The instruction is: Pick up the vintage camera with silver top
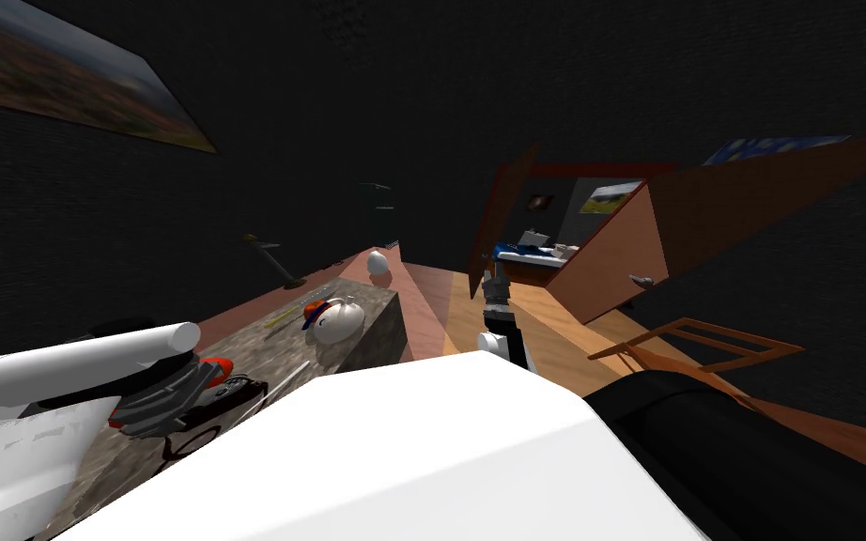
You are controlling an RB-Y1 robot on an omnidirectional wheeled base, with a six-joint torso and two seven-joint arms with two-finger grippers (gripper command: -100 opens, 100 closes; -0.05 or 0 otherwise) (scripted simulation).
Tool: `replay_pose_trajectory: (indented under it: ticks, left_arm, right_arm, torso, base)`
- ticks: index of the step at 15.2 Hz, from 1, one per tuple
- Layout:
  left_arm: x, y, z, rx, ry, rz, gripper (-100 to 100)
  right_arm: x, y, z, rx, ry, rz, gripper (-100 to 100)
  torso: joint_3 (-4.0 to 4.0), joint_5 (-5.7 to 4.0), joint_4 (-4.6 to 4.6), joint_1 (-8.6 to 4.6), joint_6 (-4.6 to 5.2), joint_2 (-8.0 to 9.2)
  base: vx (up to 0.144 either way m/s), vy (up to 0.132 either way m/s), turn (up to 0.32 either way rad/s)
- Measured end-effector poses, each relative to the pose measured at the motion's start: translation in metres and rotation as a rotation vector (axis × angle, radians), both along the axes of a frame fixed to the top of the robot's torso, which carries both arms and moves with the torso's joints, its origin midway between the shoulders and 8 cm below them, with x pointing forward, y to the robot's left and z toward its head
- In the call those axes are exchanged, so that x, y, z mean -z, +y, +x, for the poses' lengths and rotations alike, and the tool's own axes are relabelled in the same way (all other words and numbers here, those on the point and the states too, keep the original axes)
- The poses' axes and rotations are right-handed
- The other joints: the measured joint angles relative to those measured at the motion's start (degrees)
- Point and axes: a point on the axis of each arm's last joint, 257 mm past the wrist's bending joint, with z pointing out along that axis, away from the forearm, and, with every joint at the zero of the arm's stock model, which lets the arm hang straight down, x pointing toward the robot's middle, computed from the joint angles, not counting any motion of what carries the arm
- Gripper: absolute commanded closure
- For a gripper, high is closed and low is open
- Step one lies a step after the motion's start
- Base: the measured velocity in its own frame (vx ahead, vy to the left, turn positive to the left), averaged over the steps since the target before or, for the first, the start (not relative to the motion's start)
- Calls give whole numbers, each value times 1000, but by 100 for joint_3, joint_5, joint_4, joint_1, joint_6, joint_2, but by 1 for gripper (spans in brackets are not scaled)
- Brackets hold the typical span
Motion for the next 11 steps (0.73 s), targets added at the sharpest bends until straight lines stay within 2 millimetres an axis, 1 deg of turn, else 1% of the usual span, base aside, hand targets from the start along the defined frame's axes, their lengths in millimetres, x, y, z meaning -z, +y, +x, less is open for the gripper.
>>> replay_pose_trajectory:
  ticks: [1,2,7,11]
  left_arm:
    - [4,0,0,0,0,0,-100]
    - [5,1,1,0,-2,1,100]
    - [5,1,0,0,0,1,100]
    - [-10,0,0,2,-3,3,100]
  right_arm:
    - [0,0,0,0,0,0,0]
    - [0,0,0,0,0,0,0]
    - [0,0,0,0,0,0,0]
    - [0,0,0,0,0,0,0]
  torso:
    - [0,0,0,-1,0,0]
    - [0,-1,0,-3,0,-1]
    - [-2,2,1,-2,3,-5]
    - [-3,-8,2,-14,2,-10]
  base:
    - [-7,5,-11]
    - [0,0,0]
    - [1,-1,4]
    - [14,-11,10]
